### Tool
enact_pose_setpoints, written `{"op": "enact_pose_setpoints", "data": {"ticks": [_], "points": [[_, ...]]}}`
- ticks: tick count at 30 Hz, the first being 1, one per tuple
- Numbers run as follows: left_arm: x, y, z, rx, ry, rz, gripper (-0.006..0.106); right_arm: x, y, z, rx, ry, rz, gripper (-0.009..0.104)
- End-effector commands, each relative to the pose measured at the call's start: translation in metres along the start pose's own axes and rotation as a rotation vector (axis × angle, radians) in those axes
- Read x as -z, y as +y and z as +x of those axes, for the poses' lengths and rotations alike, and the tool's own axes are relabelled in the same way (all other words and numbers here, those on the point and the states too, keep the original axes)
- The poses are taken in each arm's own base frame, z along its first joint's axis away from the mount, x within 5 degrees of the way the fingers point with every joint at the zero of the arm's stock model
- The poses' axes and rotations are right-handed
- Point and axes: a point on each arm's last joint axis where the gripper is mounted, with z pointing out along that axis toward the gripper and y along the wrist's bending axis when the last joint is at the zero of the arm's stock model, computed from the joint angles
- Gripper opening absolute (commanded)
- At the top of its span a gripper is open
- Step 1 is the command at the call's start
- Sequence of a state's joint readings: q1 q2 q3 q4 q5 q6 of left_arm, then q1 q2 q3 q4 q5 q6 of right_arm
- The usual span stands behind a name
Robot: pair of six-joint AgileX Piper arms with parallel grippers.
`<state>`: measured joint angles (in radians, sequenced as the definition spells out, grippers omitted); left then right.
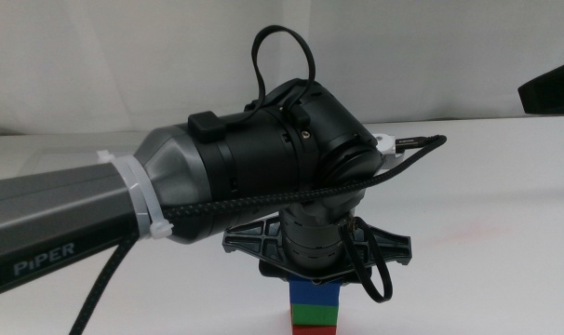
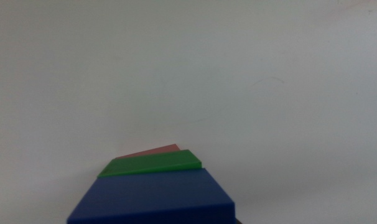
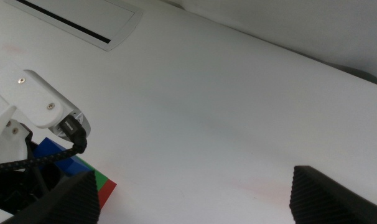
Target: Stack red cubes first, then green, then blue cubes in a specific spot.
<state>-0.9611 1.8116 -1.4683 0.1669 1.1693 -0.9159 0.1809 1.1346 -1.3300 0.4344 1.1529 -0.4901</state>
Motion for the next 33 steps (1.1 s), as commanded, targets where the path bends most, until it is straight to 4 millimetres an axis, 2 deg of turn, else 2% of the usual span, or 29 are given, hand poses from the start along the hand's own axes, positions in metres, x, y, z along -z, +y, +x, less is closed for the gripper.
{"op": "enact_pose_setpoints", "data": {"ticks": [1, 18, 19, 23, 25, 28, 29, 33], "points": [[0.0, -0.002, -0.0004, 0.009, -0.012, 0.003, -0.003, 0.0018, 0.0007, -0.0016, 0.009, -0.017, 0.004, 0.082], [-0.0042, -0.003, -0.003, -0.004, -0.032, -0.006, -0.001, 0.0018, 0.0007, -0.0016, 0.009, -0.017, 0.004, 0.082], [-0.0042, -0.0016, -0.0013, -0.007, -0.013, -0.022, 0.021, 0.0018, 0.0007, -0.0016, 0.009, -0.017, 0.004, 0.082], [-0.0042, -0.0016, -0.0013, -0.008, -0.013, -0.022, 0.032, 0.0018, 0.0007, -0.0016, 0.009, -0.017, 0.004, 0.082], [-0.0042, -0.0016, -0.0013, -0.008, -0.013, -0.022, 0.058, 0.0018, 0.0007, -0.0016, 0.009, -0.017, 0.004, 0.082], [-0.0042, -0.0016, -0.0013, -0.008, -0.013, -0.022, 0.079, 0.0018, 0.0007, -0.0016, 0.009, -0.017, 0.004, 0.082], [-0.0042, -0.0008, -0.0007, -0.006, -0.007, -0.031, 0.091, 0.0018, 0.0007, -0.0016, 0.009, -0.017, 0.004, 0.082], [-0.0042, -0.0007, -0.0018, -0.011, -0.019, -0.032, 0.093, 0.0018, 0.0007, -0.0016, 0.009, -0.017, 0.004, 0.082]]}}
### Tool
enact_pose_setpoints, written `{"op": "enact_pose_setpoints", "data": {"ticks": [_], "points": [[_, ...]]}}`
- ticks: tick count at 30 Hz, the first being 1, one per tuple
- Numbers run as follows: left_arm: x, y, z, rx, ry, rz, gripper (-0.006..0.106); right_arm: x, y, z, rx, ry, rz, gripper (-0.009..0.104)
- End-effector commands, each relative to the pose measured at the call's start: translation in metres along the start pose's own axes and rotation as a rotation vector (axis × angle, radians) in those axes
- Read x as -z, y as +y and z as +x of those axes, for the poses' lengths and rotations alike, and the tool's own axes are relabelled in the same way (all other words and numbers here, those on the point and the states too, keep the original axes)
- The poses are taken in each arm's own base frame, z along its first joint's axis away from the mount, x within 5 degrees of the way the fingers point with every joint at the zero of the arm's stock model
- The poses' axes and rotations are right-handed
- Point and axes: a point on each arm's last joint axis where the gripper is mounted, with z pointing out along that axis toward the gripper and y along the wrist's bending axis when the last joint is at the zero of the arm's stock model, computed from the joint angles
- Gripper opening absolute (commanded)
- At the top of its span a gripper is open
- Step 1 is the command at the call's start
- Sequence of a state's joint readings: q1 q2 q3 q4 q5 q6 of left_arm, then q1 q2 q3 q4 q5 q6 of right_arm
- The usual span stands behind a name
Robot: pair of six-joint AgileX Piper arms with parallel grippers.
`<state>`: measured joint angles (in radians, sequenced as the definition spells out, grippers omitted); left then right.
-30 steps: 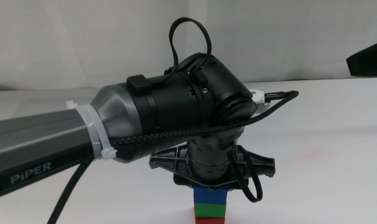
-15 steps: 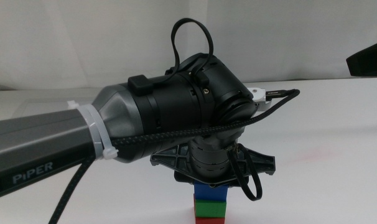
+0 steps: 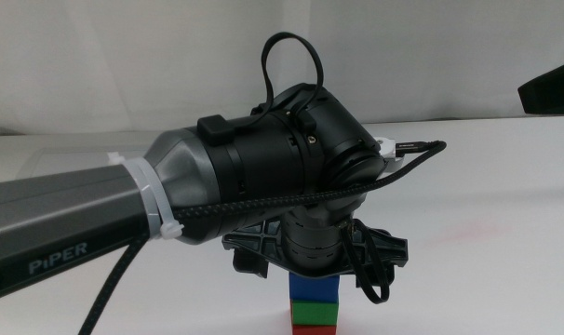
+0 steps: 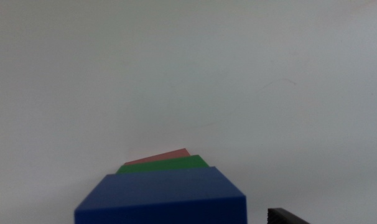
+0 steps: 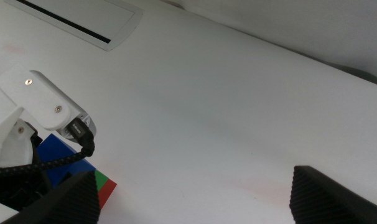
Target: Stack red cubes first, then green, then blue cubes in a specific spot.
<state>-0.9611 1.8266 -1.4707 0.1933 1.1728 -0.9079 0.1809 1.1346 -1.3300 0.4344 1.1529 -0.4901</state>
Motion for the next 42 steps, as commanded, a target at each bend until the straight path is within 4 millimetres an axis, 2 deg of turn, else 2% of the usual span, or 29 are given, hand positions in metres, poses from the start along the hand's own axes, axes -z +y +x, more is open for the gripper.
{"op": "enact_pose_setpoints", "data": {"ticks": [1, 6, 10, 15, 16, 18, 21, 24, 27, 32, 35, 36, 39, 42], "points": [[0.001, -0.001, 0.0, 0.01, -0.01, -0.005, 0.093, 0.002, 0.001, -0.002, 0.009, -0.017, 0.004, 0.082], [0.007, 0.001, 0.0, -0.044, -0.027, 0.011, 0.093, 0.002, 0.001, -0.002, 0.009, -0.017, 0.004, 0.082], [0.023, 0.002, -0.005, -0.061, -0.092, 0.058, 0.092, 0.002, 0.001, -0.002, 0.009, -0.017, 0.004, 0.082], [0.073, 0.002, -0.019, -0.14, -0.268, 0.181, 0.091, 0.002, 0.001, -0.002, 0.009, -0.017, 0.004, 0.082], [0.091, 0.004, -0.022, -0.2, -0.338, 0.226, 0.091, 0.002, 0.001, -0.002, 0.009, -0.017, 0.004, 0.082], [0.105, 0.008, -0.024, -0.243, -0.419, 0.239, 0.091, 0.002, 0.001, -0.002, 0.009, -0.017, 0.004, 0.082], [0.12, 0.025, -0.032, -0.223, -0.493, 0.223, 0.091, 0.002, 0.001, -0.002, 0.009, -0.017, 0.004, 0.082], [0.127, 0.055, -0.047, -0.157, -0.508, 0.197, 0.091, 0.002, 0.001, -0.002, 0.009, -0.017, 0.004, 0.082], [0.132, 0.094, -0.065, -0.086, -0.531, 0.142, 0.091, 0.002, 0.001, -0.002, 0.007, -0.017, 0.004, 0.082], [0.137, 0.182, -0.092, 0.084, -0.569, 0.002, 0.091, 0.002, 0.001, -0.002, 0.007, -0.019, 0.005, 0.082], [0.138, 0.231, -0.096, 0.177, -0.558, -0.088, 0.091, 0.002, 0.0, -0.002, 0.007, -0.022, 0.01, 0.082], [0.138, 0.257, -0.096, 0.224, -0.54, -0.14, 0.091, 0.002, -0.001, -0.003, 0.005, -0.037, 0.018, 0.082], [0.136, 0.293, -0.094, 0.275, -0.51, -0.21, 0.091, 0.002, -0.005, -0.005, -0.034, -0.06, 0.068, 0.082], [0.137, 0.316, -0.091, 0.307, -0.495, -0.252, 0.091, 0.003, -0.013, -0.004, -0.065, -0.052, 0.143, 0.082]]}}
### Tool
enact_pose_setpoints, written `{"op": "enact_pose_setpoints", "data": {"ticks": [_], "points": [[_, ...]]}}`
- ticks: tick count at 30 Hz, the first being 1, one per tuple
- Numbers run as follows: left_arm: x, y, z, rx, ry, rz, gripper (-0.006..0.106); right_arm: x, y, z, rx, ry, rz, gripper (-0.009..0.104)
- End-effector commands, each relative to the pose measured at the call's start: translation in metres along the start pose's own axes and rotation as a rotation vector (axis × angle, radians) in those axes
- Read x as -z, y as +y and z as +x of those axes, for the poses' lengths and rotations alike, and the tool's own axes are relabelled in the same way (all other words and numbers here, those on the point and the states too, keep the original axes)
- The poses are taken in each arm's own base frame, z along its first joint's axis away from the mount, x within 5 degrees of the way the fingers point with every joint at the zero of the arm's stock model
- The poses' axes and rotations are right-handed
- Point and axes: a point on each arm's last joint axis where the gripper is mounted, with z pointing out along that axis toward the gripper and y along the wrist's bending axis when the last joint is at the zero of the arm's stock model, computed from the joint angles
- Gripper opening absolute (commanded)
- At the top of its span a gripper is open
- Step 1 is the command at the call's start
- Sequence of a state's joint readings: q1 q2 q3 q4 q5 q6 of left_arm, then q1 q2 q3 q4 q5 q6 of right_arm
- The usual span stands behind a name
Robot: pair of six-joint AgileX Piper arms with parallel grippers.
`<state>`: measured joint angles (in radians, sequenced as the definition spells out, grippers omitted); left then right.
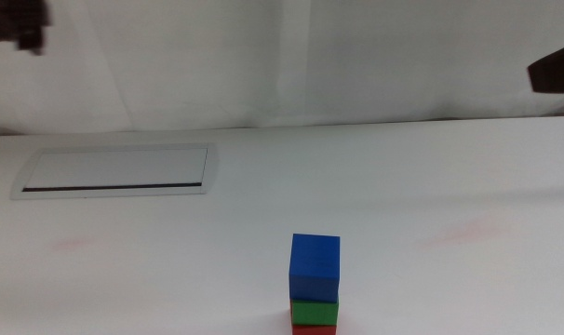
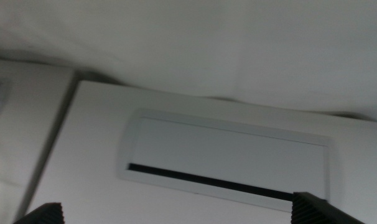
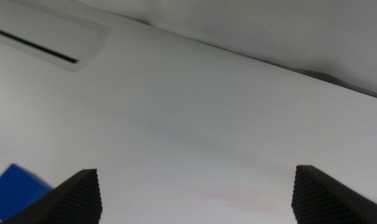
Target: Stack red cubes first, then green, then blue cubes in a specific spot.
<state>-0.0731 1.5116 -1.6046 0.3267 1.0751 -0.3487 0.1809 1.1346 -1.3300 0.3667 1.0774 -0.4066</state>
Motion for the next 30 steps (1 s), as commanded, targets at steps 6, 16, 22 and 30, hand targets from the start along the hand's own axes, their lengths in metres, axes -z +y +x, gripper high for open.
{"op": "enact_pose_setpoints", "data": {"ticks": [6, 16, 22, 30], "points": [[0.005, 0.032, -0.003, 0.061, -0.011, -0.018, 0.091, 0.004, -0.02, 0.004, -0.047, 0.035, 0.224, 0.082], [0.01, 0.036, 0.04, 0.041, -0.1, 0.019, 0.091, 0.019, -0.057, 0.015, -0.169, 0.055, 0.375, 0.077], [0.024, 0.043, 0.109, 0.051, -0.195, 0.068, 0.083, 0.037, -0.052, 0.02, -0.165, 0.037, 0.4, 0.063], [0.046, 0.052, 0.199, 0.017, -0.382, 0.118, 0.015, 0.07, -0.031, 0.025, -0.136, -0.064, 0.428, 0.025]]}}
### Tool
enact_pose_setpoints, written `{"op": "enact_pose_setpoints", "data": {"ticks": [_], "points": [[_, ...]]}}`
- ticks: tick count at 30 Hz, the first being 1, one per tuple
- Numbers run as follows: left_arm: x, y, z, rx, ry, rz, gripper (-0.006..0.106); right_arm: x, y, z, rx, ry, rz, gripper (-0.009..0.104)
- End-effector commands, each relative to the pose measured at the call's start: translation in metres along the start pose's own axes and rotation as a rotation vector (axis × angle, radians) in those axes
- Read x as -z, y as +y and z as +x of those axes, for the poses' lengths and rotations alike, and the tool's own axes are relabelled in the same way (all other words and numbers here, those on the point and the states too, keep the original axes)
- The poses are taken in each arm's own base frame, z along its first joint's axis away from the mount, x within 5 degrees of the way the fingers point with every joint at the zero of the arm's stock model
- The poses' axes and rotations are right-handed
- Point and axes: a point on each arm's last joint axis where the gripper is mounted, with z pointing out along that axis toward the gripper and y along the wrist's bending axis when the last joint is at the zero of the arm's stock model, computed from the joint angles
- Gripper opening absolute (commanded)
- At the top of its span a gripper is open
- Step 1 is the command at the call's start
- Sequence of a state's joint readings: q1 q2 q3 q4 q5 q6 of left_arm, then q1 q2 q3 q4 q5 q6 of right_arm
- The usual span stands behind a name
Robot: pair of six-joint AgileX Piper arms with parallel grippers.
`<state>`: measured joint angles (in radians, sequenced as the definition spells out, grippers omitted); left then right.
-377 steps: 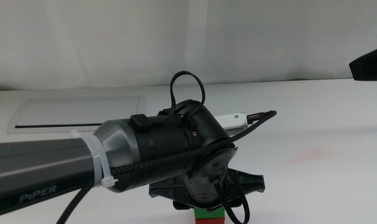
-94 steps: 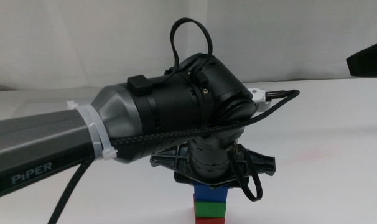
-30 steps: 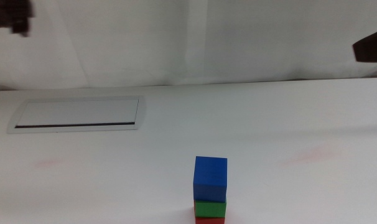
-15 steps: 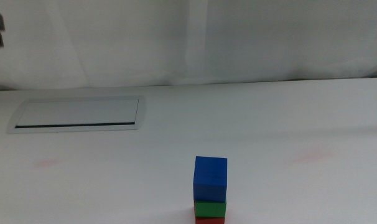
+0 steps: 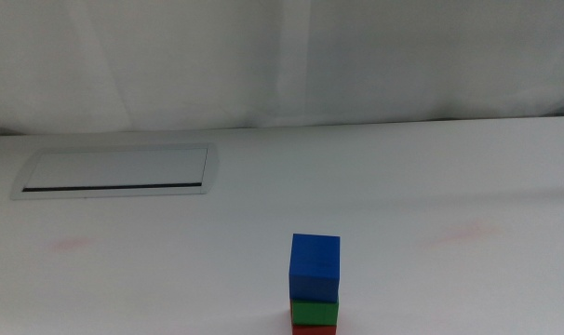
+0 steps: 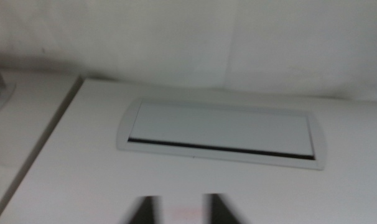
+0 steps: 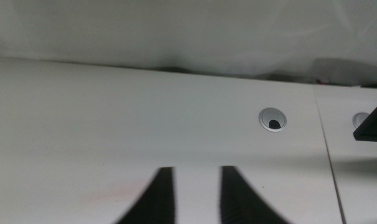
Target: Stack red cubes first, then green, then blue cubes in a specific spot.
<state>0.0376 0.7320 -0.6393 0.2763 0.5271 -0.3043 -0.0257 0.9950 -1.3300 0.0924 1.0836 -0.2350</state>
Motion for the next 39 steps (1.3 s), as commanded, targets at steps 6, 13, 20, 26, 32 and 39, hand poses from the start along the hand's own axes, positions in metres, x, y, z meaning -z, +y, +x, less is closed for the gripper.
{"op": "enact_pose_setpoints", "data": {"ticks": [6, 13, 20, 26, 32, 39], "points": [[0.037, 0.006, 0.046, -0.021, -0.195, 0.026, -0.002, 0.021, 0.006, 0.03, 0.004, -0.064, 0.025, -0.002], [0.045, 0.009, 0.061, 0.022, -0.149, 0.018, -0.002, 0.01, 0.016, 0.087, -0.008, -0.082, 0.03, -0.002], [0.045, 0.01, 0.062, 0.026, -0.133, 0.015, -0.002, -0.029, 0.021, 0.132, -0.024, -0.02, 0.025, -0.002], [0.042, 0.007, 0.06, 0.022, -0.213, 0.041, -0.002, -0.049, 0.017, 0.132, -0.068, -0.231, 0.079, -0.002], [0.021, 0.001, 0.083, 0.005, -0.269, 0.09, -0.002, -0.066, 0.013, 0.131, -0.096, -0.436, 0.132, -0.002], [-0.005, -0.003, 0.134, 0.036, -0.225, 0.135, -0.002, -0.085, 0.011, 0.134, -0.084, -0.378, 0.132, -0.002]]}}
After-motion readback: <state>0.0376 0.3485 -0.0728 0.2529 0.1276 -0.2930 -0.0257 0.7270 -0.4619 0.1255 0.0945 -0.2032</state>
